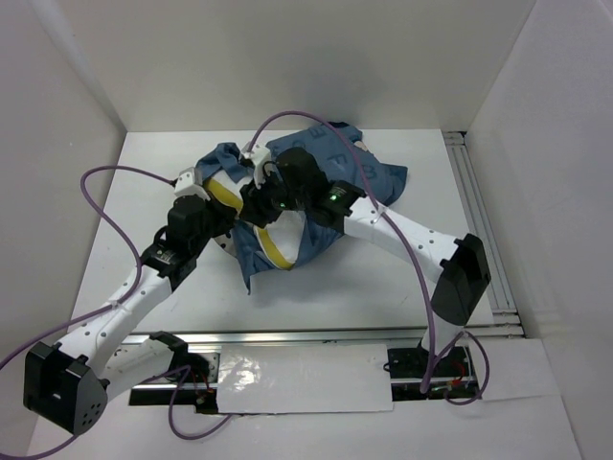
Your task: Put the pillow into the pillowcase
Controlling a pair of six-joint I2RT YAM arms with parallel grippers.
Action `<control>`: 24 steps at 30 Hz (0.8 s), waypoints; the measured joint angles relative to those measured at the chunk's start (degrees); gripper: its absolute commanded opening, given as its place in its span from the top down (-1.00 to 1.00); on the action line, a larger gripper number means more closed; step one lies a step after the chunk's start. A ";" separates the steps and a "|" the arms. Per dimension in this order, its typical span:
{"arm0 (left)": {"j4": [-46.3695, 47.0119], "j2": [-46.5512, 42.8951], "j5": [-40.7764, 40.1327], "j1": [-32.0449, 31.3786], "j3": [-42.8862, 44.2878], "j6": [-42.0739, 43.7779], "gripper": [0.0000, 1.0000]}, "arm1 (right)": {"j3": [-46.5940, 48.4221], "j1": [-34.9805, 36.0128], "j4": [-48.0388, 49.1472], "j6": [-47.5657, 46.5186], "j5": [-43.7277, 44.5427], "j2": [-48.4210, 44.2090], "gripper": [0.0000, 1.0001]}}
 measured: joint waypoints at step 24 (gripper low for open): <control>-16.41 -12.79 -7.34 0.17 -3.21 1.57 1.00 | 36.26 0.02 -14.23 14.43 24.30 42.56 1.00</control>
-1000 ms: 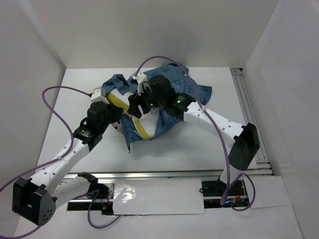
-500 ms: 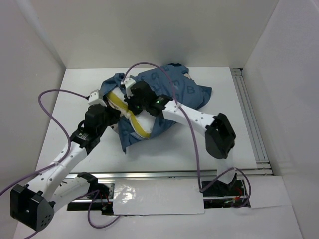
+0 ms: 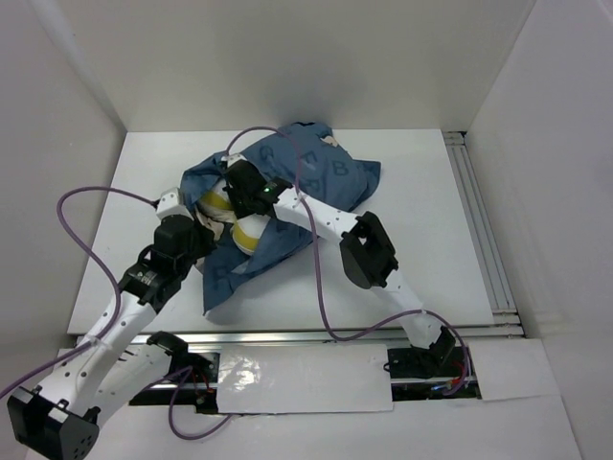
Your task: Put the pillow into the pillowcase
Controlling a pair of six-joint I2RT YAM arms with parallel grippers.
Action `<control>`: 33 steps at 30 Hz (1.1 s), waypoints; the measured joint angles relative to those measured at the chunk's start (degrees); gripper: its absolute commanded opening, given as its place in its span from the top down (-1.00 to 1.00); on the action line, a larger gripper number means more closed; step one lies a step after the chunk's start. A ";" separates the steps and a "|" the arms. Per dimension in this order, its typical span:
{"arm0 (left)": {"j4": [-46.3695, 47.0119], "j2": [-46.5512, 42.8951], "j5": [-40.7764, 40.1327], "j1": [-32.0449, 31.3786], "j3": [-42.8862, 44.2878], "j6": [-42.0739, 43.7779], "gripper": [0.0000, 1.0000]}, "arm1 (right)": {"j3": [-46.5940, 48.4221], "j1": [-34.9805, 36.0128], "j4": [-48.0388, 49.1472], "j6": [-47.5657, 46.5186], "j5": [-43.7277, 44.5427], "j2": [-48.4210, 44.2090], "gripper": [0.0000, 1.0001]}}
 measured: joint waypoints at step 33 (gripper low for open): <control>-2.03 14.75 12.55 -0.04 16.02 8.39 -1.00 | -25.68 -5.18 16.74 -8.11 -43.71 -7.30 1.00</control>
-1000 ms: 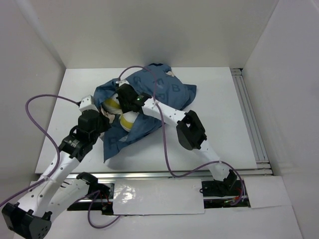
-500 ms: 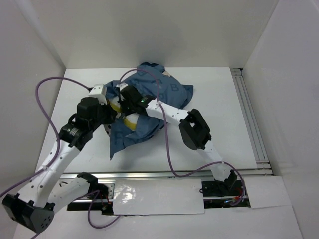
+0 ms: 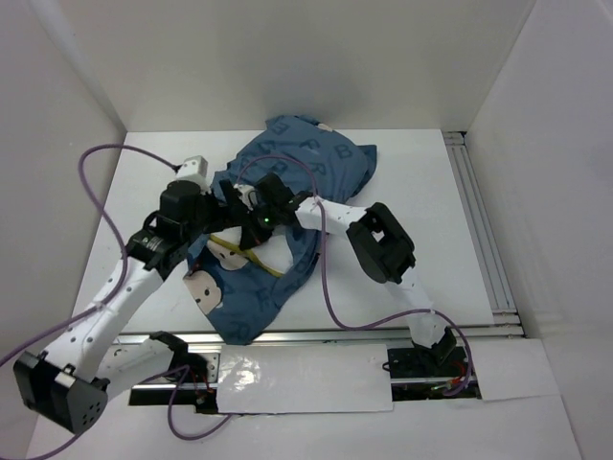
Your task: Put the pillow into the pillowcase
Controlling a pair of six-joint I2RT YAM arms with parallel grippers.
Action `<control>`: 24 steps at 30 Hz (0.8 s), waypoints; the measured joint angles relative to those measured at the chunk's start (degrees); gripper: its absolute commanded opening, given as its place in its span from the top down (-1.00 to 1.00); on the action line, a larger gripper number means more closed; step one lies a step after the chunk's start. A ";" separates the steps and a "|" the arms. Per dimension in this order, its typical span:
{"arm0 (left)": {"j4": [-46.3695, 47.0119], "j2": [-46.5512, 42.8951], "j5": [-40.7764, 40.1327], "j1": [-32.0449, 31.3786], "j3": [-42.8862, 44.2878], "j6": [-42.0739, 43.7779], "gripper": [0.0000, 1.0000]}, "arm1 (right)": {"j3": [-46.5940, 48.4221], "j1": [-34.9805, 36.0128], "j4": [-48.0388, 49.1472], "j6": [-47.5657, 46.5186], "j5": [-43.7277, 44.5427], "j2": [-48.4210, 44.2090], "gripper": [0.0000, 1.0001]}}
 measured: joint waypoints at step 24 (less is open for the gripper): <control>-3.74 3.06 0.35 -2.27 -18.58 -32.54 -0.66 | -5.38 0.02 2.86 4.94 5.75 -2.95 1.00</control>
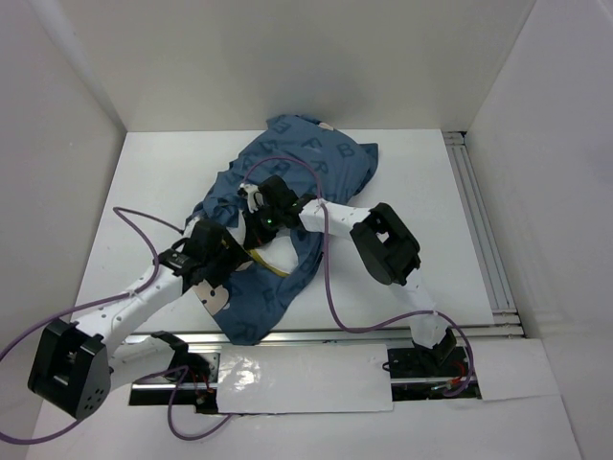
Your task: Put the pillow into the pillowcase
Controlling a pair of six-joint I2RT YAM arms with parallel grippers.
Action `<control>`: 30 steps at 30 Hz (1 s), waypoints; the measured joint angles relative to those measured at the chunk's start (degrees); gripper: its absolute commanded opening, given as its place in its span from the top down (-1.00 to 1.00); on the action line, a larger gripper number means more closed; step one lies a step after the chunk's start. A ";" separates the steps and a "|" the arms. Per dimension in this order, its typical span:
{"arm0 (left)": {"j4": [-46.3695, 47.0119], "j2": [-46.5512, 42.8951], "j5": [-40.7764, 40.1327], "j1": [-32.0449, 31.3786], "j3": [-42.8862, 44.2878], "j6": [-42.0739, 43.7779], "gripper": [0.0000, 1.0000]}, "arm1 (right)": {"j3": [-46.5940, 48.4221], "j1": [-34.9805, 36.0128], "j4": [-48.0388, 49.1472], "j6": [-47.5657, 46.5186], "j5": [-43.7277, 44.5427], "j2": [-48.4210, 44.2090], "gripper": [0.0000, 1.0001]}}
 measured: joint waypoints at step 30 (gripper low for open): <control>9.79 7.32 -8.02 -0.79 1.84 -11.50 1.00 | -2.58 0.00 0.39 1.27 4.52 -2.12 1.00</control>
